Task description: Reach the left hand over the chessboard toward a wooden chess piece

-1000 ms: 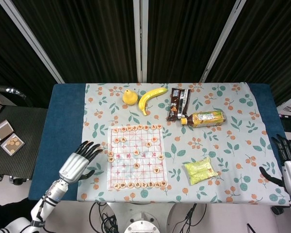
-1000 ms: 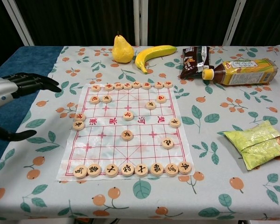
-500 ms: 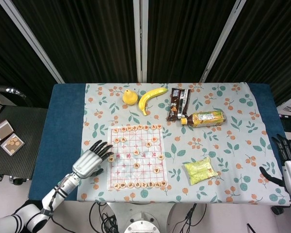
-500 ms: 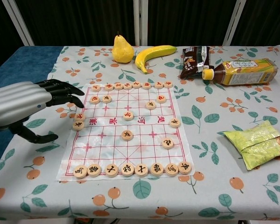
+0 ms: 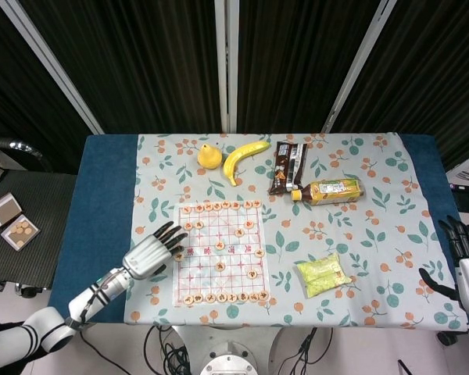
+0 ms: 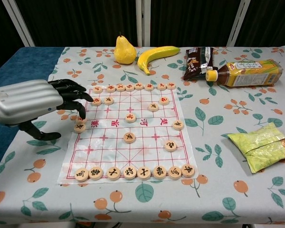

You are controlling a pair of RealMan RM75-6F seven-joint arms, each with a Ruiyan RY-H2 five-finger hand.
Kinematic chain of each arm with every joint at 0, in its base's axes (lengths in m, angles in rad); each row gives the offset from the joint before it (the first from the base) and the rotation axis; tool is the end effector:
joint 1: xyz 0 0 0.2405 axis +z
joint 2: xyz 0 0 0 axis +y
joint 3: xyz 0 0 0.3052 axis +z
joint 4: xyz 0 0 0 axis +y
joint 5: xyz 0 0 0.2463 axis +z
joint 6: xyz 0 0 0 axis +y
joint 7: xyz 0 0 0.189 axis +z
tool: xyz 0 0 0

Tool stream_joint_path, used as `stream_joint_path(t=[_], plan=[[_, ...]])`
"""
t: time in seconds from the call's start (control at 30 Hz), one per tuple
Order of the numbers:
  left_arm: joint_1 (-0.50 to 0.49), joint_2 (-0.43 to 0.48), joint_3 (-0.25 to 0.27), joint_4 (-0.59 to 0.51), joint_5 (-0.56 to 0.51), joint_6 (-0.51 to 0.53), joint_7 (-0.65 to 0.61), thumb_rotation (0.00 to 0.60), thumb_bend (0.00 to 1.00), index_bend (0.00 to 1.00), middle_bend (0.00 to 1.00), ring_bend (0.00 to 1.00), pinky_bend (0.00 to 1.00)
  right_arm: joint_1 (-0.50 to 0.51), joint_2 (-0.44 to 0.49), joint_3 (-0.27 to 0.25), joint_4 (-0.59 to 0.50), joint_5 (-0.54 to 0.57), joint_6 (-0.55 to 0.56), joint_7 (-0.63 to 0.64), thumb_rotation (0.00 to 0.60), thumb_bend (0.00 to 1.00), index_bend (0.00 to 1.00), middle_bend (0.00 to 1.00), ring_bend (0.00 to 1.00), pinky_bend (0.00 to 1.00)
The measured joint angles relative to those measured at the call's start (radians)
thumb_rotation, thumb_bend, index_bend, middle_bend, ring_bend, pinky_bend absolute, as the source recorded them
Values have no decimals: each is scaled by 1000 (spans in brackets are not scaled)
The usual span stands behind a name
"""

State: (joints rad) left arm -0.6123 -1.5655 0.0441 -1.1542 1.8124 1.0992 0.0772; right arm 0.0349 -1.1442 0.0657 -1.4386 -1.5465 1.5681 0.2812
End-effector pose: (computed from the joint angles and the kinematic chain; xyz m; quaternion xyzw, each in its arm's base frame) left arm -0.2453 0.3546 -0.0843 -0.8603 -0.1719 -0.3506 0.3276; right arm -0.3999 -0.2186 0.1717 0.5521 -0.4000 0.4525 0.5748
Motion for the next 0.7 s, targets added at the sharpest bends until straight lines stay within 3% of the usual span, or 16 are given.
stream_joint_path(t=[0.7], plan=[[-73,-56,55,153,61,59,-28,600,282,376,101,0,0,11,-4,0,-23,11,-29,-49,600,145,0,0,0,0]])
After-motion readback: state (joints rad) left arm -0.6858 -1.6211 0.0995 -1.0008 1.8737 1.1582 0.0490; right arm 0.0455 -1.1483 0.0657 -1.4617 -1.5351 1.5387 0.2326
